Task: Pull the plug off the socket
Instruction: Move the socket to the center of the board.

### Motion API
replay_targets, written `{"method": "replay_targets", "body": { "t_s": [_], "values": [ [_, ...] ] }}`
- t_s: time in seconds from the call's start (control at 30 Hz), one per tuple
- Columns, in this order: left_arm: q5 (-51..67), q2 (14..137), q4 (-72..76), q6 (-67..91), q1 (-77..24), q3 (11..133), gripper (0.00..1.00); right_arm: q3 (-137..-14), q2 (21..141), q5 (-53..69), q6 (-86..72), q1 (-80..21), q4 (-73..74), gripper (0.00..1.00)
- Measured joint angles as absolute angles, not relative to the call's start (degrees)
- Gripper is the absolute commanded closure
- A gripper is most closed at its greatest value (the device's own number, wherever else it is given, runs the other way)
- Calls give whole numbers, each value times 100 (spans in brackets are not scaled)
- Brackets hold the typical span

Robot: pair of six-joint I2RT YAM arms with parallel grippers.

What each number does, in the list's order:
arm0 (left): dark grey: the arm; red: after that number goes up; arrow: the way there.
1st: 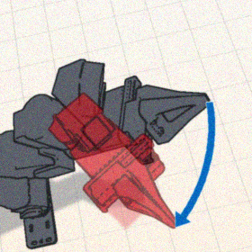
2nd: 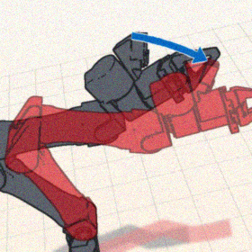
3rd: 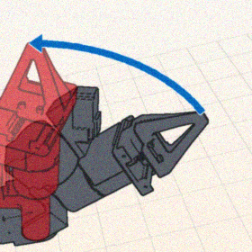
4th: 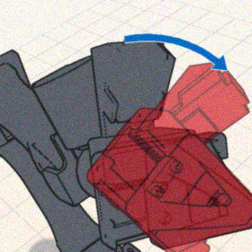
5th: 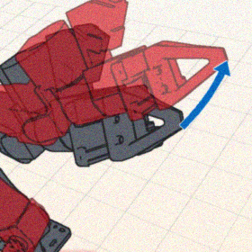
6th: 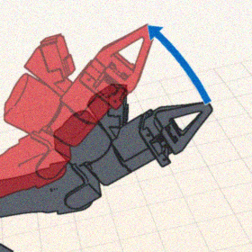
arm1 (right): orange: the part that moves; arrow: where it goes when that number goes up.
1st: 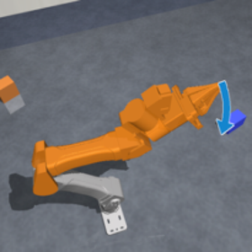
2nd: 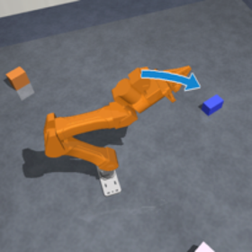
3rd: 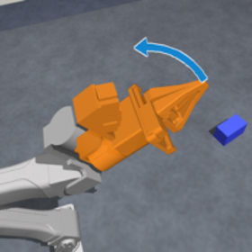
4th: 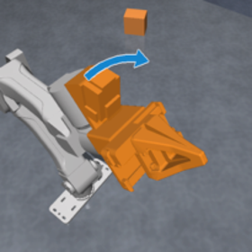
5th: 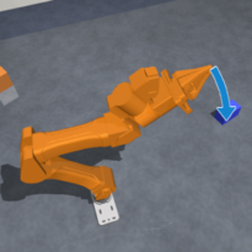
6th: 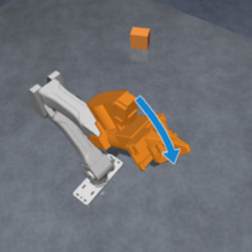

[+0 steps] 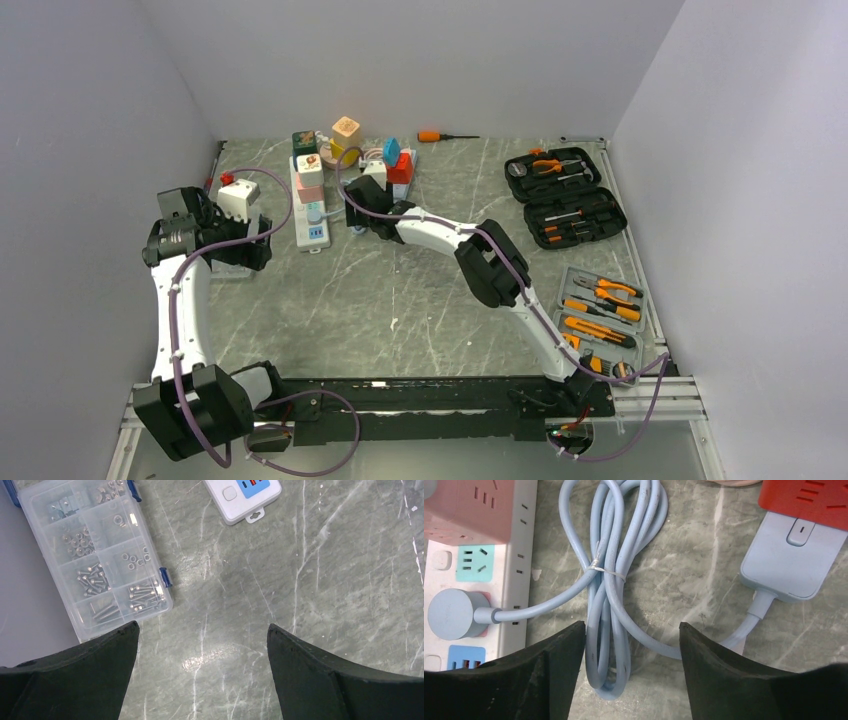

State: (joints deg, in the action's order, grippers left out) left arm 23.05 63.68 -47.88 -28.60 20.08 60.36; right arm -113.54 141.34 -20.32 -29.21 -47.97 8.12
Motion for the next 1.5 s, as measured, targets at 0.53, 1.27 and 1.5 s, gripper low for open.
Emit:
{"method": "replay_targets", "body": {
  "t_s": [0.53, 1.27, 1.5],
  "values": [
    [2248, 6257, -4788, -2867, 2069, 5951, 1, -11773, 14431, -2071, -2840, -4814, 1024, 69],
    [2154, 5846, -5024, -3144, 2097, 5638, 1, -7988, 11797, -2226, -3253, -5135, 829, 100],
    [2224, 5605, -5260, -3465, 2097, 5581, 1, -6521, 10639, -2467, -3632, -5594, 1166, 100]
  ]
}}
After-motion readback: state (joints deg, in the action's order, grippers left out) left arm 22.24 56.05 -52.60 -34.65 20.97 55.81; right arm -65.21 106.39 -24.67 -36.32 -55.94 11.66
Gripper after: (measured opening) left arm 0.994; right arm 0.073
